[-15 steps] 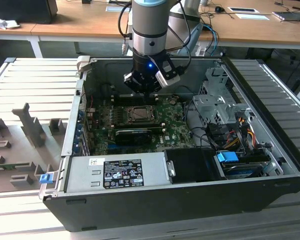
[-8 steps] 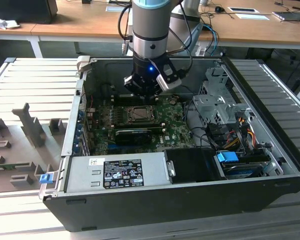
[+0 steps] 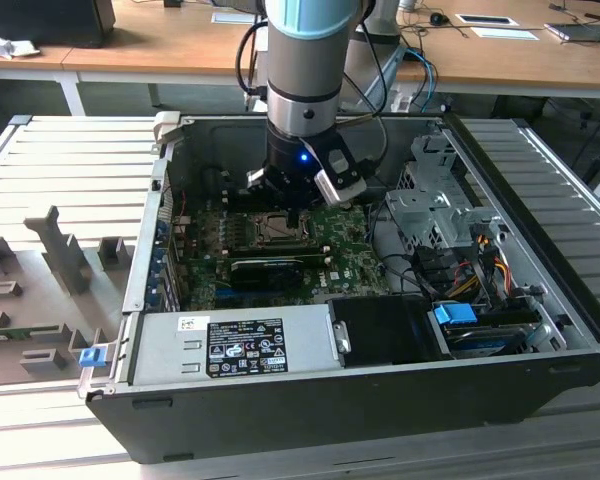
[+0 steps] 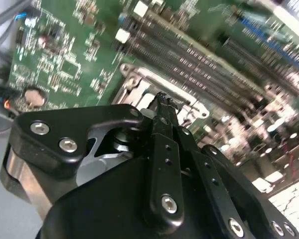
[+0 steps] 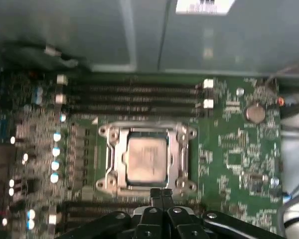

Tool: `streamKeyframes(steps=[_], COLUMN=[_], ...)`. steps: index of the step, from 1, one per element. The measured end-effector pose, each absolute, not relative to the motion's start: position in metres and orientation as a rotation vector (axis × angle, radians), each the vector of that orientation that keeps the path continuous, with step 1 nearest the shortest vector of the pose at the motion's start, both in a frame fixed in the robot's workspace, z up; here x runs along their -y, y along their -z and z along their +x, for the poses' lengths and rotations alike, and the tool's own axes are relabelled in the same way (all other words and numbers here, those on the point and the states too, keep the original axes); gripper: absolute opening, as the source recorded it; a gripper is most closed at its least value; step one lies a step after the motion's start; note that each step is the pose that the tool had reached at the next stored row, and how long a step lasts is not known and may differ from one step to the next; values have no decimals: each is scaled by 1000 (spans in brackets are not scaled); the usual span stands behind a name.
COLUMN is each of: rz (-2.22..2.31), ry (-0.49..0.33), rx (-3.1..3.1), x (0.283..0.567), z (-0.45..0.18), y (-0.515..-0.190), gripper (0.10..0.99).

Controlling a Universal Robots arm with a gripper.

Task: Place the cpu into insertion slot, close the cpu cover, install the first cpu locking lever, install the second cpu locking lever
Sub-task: 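Install the second cpu locking lever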

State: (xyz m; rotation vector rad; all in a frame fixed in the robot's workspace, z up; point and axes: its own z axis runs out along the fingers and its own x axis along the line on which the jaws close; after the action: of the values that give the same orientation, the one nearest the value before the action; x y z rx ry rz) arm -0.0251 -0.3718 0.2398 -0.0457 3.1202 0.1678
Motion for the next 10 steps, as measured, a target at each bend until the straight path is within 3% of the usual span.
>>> streamKeyframes(steps=[10], rz=[-87], ry=[-186], rx=[-3126], x=[377], z=[-52], y=[-229], gripper=[106])
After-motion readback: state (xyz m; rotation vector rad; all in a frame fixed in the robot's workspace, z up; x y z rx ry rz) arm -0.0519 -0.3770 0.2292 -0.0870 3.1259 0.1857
